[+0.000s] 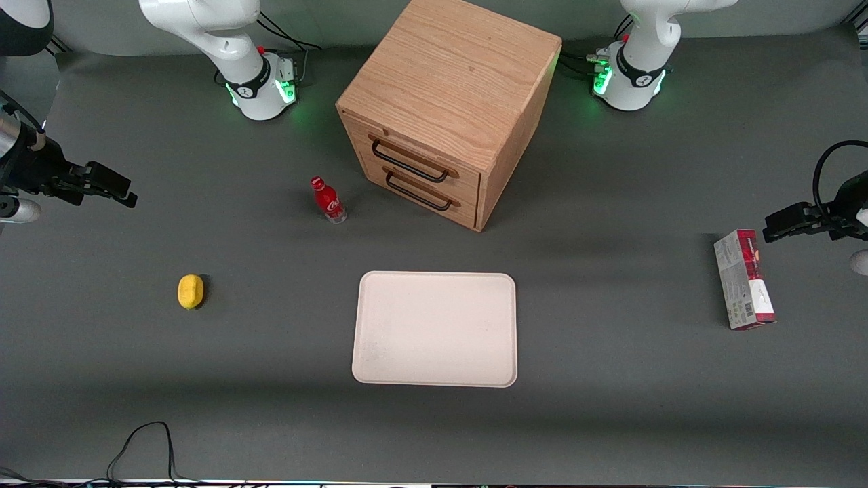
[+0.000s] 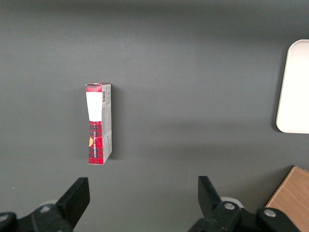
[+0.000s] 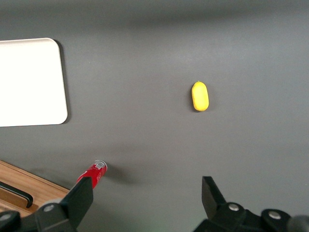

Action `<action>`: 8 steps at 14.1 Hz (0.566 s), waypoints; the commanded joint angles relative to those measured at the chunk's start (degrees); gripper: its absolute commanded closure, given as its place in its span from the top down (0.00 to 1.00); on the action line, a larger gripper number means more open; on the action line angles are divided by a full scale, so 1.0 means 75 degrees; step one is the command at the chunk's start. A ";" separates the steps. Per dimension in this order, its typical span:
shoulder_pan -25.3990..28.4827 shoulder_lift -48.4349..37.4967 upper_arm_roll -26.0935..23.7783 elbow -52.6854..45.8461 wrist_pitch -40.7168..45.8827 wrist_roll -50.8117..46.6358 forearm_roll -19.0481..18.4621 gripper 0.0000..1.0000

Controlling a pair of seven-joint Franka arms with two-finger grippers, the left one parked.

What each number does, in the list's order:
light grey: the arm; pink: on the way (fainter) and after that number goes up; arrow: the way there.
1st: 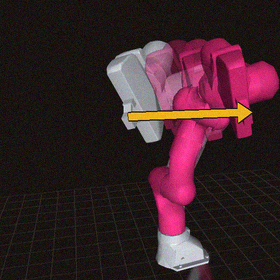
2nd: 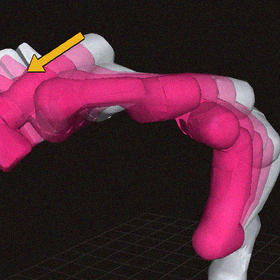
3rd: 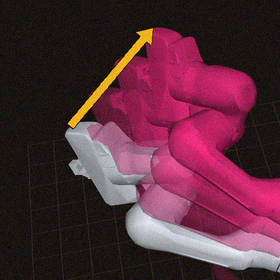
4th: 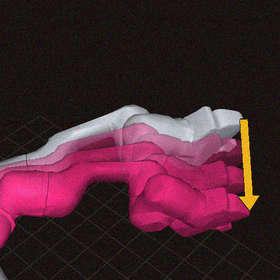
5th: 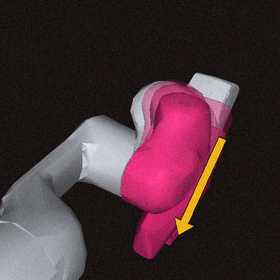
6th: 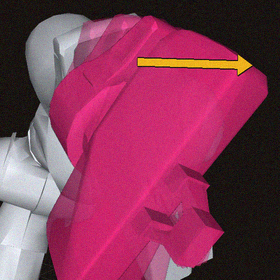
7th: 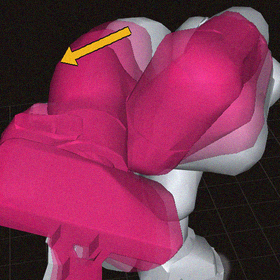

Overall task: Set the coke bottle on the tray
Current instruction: 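Move the right gripper down to the small red Coca-Cola bottle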

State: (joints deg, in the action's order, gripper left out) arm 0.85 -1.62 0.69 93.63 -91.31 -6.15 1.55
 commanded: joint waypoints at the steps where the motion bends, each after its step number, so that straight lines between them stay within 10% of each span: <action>1: 0.0015 0.0110 0.0014 -0.0214 0.0140 0.0024 -0.0125 1.00; 8: 0.0144 0.0005 -0.1038 0.0323 0.0199 -0.1169 -0.0008 1.00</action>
State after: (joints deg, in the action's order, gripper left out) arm 1.22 -1.19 -3.79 94.11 -90.04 -9.81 1.56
